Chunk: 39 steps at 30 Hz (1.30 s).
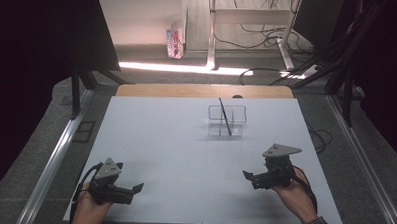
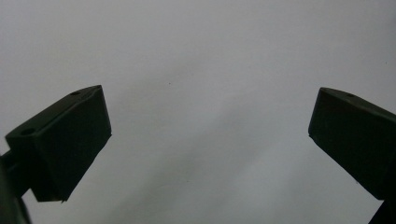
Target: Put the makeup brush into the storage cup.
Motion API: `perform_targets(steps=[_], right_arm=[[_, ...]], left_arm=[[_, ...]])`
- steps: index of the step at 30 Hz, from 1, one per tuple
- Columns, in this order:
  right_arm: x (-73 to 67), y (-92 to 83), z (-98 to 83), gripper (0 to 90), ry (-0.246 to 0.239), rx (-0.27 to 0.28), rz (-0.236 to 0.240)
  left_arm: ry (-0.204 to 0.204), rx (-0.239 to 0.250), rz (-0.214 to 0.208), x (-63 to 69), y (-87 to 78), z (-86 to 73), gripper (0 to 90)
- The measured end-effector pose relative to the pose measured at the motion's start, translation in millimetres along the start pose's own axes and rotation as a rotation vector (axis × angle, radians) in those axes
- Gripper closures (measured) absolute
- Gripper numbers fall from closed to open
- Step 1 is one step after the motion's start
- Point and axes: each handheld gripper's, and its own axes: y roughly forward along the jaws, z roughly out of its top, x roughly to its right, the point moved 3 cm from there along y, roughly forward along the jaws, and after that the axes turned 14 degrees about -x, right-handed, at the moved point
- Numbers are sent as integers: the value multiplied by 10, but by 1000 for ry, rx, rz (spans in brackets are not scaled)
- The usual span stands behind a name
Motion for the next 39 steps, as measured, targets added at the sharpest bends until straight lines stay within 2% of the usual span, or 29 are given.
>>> perform_targets(steps=[20, 39], right_arm=[[53, -106, -179, 0, 10, -22, -30], [122, -209, -340, 0, 45, -24, -45]], left_arm=[[7, -3, -3, 6, 6, 4, 0], [4, 4, -18, 9, 3, 7, 0]])
